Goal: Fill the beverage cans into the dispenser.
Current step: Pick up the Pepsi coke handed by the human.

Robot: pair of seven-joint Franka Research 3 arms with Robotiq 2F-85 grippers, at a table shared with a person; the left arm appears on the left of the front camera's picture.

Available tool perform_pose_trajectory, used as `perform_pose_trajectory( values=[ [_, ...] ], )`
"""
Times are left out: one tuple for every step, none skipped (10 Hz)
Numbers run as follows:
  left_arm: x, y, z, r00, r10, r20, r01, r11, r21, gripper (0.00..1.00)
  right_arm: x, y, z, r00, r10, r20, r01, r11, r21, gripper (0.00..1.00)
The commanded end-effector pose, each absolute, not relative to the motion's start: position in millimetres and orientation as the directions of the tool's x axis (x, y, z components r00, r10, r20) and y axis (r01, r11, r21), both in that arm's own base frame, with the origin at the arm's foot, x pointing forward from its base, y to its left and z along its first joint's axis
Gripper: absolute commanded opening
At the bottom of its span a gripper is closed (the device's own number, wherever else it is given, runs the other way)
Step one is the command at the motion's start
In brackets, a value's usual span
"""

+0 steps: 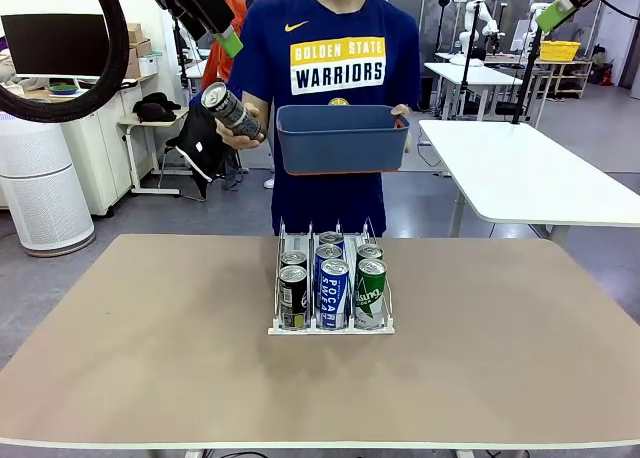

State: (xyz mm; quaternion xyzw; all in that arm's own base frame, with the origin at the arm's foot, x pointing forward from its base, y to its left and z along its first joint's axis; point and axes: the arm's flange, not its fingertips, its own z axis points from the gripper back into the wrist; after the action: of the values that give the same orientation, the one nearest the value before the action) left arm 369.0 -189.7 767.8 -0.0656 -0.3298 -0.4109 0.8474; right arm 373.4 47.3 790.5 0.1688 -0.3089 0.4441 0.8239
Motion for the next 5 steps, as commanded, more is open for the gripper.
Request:
perform_pose_trajectory(
  values=[
    [368.5, -189.5, 768.4, 0.444, -0.652, 0.614, 0.739, 0.654, 0.160, 1.00, 373.2, 47.7, 790.0, 0.415, 0.628, 0.659, -0.836, 0.548, 0.004, 1.00],
    [369.0, -189.7, 767.8, 0.445, -0.653, 0.613, 0.740, 0.654, 0.160, 1.00, 373.2, 47.7, 790.0, 0.415, 0.628, 0.659, -0.836, 0.548, 0.004, 1.00],
    [369.9, -191.2, 764.3, 0.434, -0.677, 0.594, 0.746, 0.640, 0.185, 1.00, 373.2, 47.7, 790.0, 0.415, 0.628, 0.659, -0.836, 0.548, 0.004, 1.00],
    [371.2, -190.1, 760.5, 0.431, -0.677, 0.596, 0.744, 0.641, 0.190, 1.00, 373.2, 47.7, 790.0, 0.415, 0.628, 0.659, -0.836, 0.548, 0.004, 1.00],
    [373.6, -185.9, 758.8, 0.422, -0.685, 0.594, 0.744, 0.636, 0.206, 1.00, 373.2, 47.7, 790.0, 0.415, 0.628, 0.659, -0.836, 0.548, 0.004, 1.00]
  ],
)
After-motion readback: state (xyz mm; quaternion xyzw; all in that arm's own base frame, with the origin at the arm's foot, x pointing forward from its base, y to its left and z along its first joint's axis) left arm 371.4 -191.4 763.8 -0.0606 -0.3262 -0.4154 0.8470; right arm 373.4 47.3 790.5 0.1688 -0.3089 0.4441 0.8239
